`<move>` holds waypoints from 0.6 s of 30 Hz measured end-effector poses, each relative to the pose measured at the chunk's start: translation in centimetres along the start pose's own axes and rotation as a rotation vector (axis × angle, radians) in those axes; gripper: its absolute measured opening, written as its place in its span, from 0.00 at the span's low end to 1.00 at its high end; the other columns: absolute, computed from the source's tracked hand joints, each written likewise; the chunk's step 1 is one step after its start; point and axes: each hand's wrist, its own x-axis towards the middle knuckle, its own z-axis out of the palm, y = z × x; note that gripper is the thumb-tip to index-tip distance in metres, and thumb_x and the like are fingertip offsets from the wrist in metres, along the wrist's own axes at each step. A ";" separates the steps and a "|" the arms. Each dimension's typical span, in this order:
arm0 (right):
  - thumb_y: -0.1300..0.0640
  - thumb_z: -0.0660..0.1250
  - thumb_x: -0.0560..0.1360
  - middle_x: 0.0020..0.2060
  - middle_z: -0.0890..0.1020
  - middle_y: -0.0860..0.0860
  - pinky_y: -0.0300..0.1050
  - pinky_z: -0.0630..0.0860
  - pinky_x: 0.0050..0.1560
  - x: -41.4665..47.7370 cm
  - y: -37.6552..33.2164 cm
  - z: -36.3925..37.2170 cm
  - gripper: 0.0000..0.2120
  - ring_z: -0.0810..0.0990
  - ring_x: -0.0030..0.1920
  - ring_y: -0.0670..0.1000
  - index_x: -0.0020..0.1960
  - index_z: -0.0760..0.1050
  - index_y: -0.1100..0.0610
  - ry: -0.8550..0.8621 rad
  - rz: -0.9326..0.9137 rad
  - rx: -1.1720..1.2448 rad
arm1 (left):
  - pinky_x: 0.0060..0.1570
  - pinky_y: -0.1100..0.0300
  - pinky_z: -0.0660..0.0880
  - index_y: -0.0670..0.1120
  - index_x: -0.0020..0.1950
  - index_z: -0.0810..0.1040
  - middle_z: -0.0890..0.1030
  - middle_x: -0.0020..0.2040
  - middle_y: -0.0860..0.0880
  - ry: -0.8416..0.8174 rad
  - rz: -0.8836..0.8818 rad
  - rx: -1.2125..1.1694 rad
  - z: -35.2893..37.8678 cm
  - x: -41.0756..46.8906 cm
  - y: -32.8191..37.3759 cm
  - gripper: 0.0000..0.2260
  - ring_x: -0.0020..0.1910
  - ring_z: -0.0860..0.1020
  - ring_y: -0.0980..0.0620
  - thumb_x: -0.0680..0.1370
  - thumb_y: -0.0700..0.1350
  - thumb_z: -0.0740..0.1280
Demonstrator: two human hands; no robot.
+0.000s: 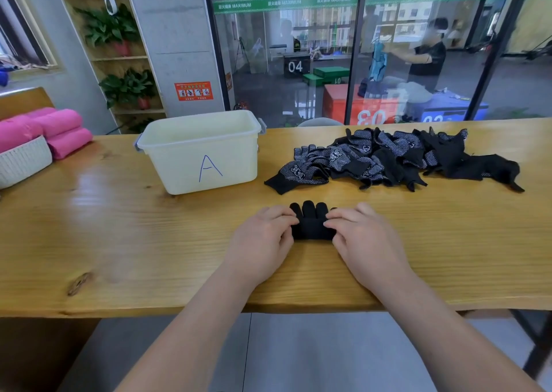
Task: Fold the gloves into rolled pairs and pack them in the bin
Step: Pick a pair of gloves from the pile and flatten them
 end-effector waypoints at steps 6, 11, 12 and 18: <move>0.45 0.64 0.77 0.59 0.84 0.38 0.49 0.78 0.53 0.1 -0.3 -0.5 0.19 0.77 0.57 0.48 0.63 0.84 0.47 -0.143 0.052 0.017 | 0.63 0.54 0.75 0.53 0.69 0.83 0.80 0.66 0.61 -0.123 -0.036 0.076 0.0 0.1 -0.3 0.22 0.65 0.74 0.56 0.80 0.62 0.65; 0.46 0.69 0.79 0.56 0.82 0.36 0.45 0.75 0.52 0.6 0.1 -1.0 0.18 0.73 0.55 0.46 0.69 0.79 0.43 -0.231 0.121 0.141 | 0.66 0.51 0.73 0.55 0.70 0.81 0.81 0.66 0.61 -0.138 -0.071 -0.003 -0.3 0.3 -0.7 0.18 0.65 0.72 0.57 0.81 0.56 0.70; 0.46 0.69 0.80 0.54 0.80 0.34 0.44 0.75 0.50 0.6 0.1 -1.1 0.18 0.73 0.54 0.45 0.70 0.78 0.42 -0.228 0.130 0.174 | 0.64 0.50 0.75 0.56 0.70 0.81 0.81 0.64 0.61 -0.134 -0.085 -0.026 -0.4 0.3 -0.6 0.18 0.63 0.73 0.56 0.81 0.55 0.70; 0.42 0.71 0.79 0.46 0.80 0.40 0.44 0.75 0.51 0.1 1.1 -1.3 0.15 0.78 0.46 0.42 0.65 0.78 0.34 -0.211 0.338 0.568 | 0.63 0.49 0.77 0.68 0.71 0.75 0.79 0.57 0.61 -0.134 -0.280 -0.291 -1.6 -0.2 -0.3 0.17 0.61 0.78 0.56 0.81 0.62 0.67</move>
